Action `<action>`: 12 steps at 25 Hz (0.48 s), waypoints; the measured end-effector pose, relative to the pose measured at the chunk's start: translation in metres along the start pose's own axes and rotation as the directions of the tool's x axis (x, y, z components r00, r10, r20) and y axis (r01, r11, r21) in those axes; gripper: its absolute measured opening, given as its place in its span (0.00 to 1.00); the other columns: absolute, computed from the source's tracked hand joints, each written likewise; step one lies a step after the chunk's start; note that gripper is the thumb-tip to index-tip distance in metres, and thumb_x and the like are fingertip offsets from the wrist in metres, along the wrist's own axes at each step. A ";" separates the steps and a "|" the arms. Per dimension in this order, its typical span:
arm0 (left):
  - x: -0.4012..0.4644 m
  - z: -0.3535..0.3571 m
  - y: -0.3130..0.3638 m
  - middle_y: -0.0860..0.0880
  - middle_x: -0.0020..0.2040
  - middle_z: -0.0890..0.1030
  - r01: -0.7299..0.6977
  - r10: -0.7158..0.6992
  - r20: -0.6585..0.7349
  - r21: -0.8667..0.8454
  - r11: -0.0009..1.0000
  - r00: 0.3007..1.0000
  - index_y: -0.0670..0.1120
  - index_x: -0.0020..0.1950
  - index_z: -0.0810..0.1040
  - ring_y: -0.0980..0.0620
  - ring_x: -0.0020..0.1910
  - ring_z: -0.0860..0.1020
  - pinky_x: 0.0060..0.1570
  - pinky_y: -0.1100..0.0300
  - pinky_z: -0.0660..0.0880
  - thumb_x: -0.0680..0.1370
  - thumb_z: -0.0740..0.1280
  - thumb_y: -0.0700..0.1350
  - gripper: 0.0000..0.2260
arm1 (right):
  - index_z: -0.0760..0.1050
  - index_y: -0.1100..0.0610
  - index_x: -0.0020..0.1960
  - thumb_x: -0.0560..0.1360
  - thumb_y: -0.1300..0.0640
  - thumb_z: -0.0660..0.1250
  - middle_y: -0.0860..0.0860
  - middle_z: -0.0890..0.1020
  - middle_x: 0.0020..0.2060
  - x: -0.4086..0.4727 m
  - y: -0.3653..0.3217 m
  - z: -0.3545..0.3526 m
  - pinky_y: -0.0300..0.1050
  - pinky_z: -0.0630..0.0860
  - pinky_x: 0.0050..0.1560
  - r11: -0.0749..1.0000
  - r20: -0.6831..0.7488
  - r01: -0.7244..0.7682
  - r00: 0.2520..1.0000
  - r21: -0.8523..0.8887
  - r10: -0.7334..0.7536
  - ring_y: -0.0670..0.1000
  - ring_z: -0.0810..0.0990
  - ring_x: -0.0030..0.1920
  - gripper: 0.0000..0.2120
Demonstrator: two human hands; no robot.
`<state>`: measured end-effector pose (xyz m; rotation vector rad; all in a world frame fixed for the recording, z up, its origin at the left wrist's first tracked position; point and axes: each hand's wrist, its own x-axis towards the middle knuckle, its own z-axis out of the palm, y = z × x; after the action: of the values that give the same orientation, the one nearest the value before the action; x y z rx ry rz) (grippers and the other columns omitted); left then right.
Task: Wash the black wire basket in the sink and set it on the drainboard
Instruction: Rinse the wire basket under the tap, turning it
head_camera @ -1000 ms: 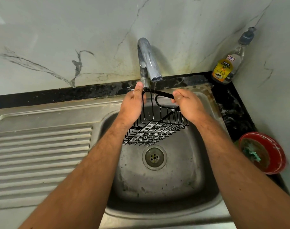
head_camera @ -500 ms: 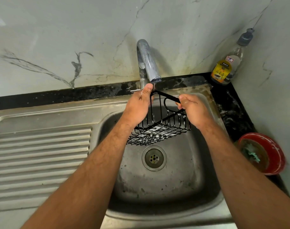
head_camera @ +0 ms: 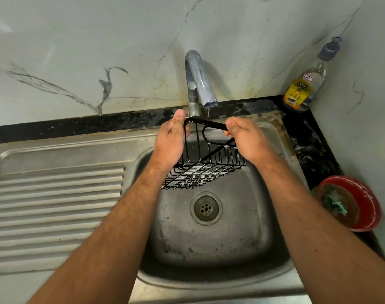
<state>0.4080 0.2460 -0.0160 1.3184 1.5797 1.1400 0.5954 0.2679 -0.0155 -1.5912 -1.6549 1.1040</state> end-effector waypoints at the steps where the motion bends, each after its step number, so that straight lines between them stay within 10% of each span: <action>1: 0.000 -0.002 0.000 0.51 0.30 0.67 0.013 -0.013 -0.016 0.006 1.000 1.000 0.44 0.36 0.70 0.58 0.28 0.66 0.33 0.68 0.64 0.87 0.52 0.55 0.24 | 0.76 0.58 0.44 0.85 0.53 0.56 0.44 0.76 0.37 0.000 -0.003 0.002 0.39 0.64 0.38 1.000 0.012 0.019 1.000 -0.013 -0.019 0.43 0.72 0.39 0.16; 12: 0.008 0.023 0.017 0.57 0.21 0.71 -0.042 -0.008 0.186 0.262 0.964 0.983 0.46 0.34 0.73 0.62 0.21 0.69 0.28 0.63 0.65 0.86 0.52 0.58 0.26 | 0.69 0.52 0.35 0.85 0.51 0.55 0.46 0.73 0.30 0.002 -0.025 0.014 0.39 0.65 0.32 0.984 -0.031 0.147 0.988 -0.097 -0.151 0.45 0.68 0.31 0.20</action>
<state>0.4336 0.2588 -0.0066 1.5662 1.6240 0.8078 0.5713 0.2686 -0.0010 -1.5088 -1.7924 0.9257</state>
